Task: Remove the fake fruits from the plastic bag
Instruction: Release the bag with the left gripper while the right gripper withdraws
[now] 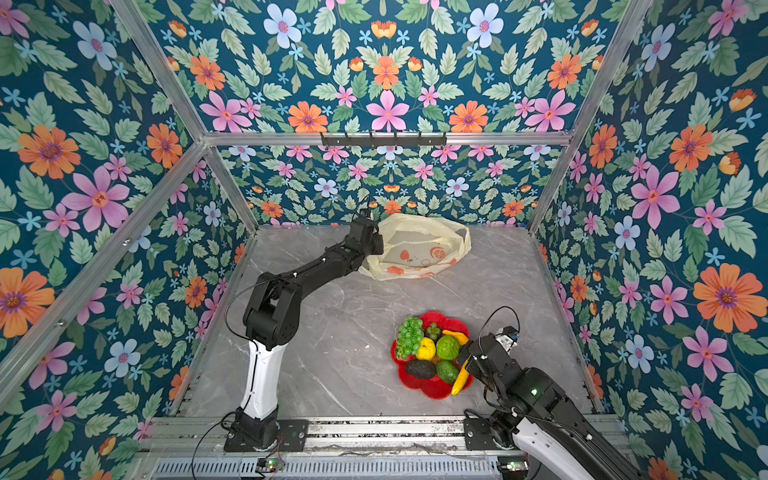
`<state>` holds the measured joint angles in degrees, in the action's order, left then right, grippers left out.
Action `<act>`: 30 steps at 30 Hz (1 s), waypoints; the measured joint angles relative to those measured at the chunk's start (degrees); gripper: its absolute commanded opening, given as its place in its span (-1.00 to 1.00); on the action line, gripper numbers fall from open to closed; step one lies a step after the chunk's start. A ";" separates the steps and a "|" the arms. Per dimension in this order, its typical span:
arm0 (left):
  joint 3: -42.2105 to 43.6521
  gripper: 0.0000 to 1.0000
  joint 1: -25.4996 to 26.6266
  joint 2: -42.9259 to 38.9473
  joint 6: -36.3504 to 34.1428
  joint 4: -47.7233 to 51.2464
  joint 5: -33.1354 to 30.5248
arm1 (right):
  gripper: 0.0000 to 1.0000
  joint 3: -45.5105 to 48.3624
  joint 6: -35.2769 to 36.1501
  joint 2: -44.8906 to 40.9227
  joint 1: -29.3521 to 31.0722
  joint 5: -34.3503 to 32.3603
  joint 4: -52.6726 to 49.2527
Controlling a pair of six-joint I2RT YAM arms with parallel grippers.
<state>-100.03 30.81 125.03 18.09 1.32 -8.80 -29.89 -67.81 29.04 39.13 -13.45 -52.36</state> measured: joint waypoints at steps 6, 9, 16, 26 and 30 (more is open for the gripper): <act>-0.94 0.61 0.00 -2.14 -0.37 6.62 1.46 | 0.98 1.95 -2.49 4.74 0.02 3.76 2.56; 0.31 0.75 0.00 -5.27 -0.37 9.97 1.49 | 0.98 3.45 -3.43 5.57 0.02 5.75 5.03; 19.34 0.84 -0.09 -21.68 2.27 10.36 0.90 | 0.98 5.64 -5.42 6.73 0.02 8.83 11.21; 51.23 0.86 -0.39 -45.29 7.67 2.49 -2.69 | 0.98 2.82 -5.01 17.97 0.24 12.26 20.13; 60.33 0.86 -0.39 -53.77 8.94 -0.11 -4.79 | 0.98 1.16 -4.42 22.95 0.42 13.22 23.89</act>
<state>-39.70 30.41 71.26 27.03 1.21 -13.58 -28.73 -72.23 51.99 39.55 -0.23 -28.47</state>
